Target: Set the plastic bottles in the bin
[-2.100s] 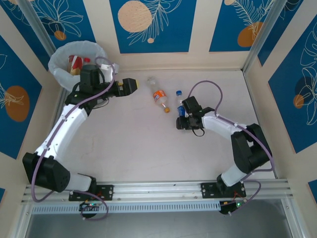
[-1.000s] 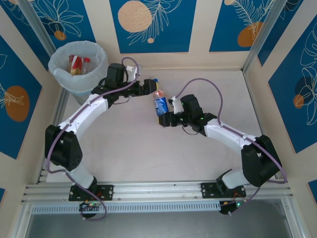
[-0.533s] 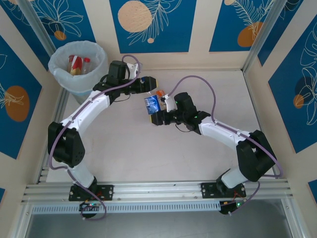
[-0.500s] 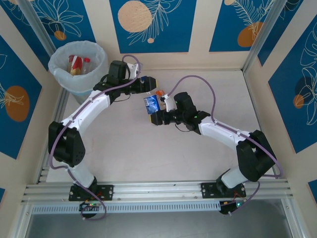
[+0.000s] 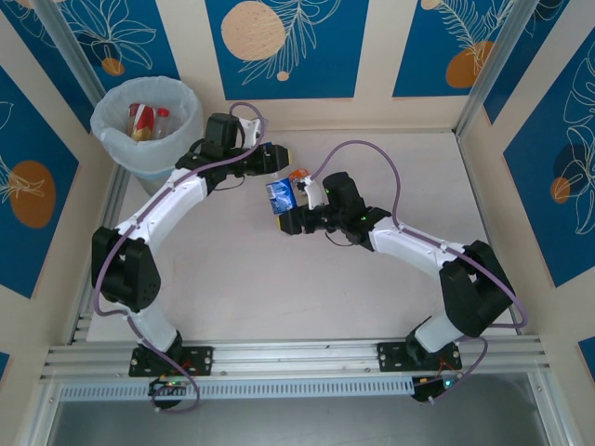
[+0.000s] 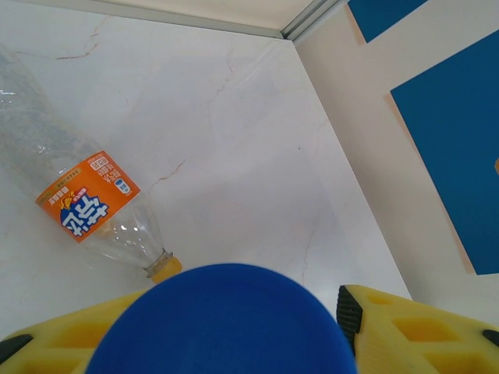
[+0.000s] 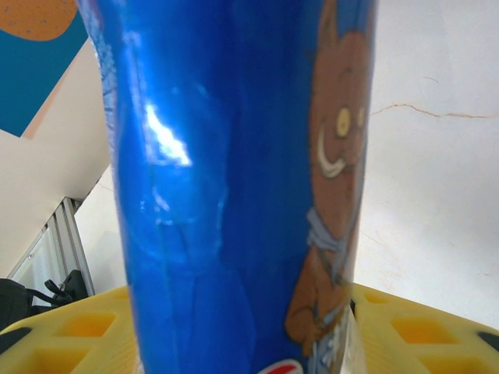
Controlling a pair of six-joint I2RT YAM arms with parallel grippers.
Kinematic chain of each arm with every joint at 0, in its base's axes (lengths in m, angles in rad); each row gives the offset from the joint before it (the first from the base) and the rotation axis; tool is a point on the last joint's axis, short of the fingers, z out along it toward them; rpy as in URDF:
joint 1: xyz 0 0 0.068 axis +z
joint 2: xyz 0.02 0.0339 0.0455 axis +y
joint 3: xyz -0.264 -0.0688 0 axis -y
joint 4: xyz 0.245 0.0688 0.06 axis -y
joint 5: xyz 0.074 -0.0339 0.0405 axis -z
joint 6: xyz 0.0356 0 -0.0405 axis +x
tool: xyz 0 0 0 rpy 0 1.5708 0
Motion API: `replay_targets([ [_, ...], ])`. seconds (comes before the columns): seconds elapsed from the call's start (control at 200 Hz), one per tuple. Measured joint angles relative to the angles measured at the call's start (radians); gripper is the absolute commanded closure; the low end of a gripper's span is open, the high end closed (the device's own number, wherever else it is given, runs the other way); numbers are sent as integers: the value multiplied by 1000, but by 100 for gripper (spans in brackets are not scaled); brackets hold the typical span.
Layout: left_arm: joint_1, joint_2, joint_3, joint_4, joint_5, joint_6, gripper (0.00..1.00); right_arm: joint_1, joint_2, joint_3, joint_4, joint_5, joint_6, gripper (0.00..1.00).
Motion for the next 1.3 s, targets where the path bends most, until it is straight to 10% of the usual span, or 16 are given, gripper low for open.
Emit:
replay_targets([
  [0.555,1,0,1,0,0,7,56,-9,1,0,-18,16,0,0],
  [1.3,20,0,16,-22,-7,11,60,-56,-219,-73,-77,185,37,0],
])
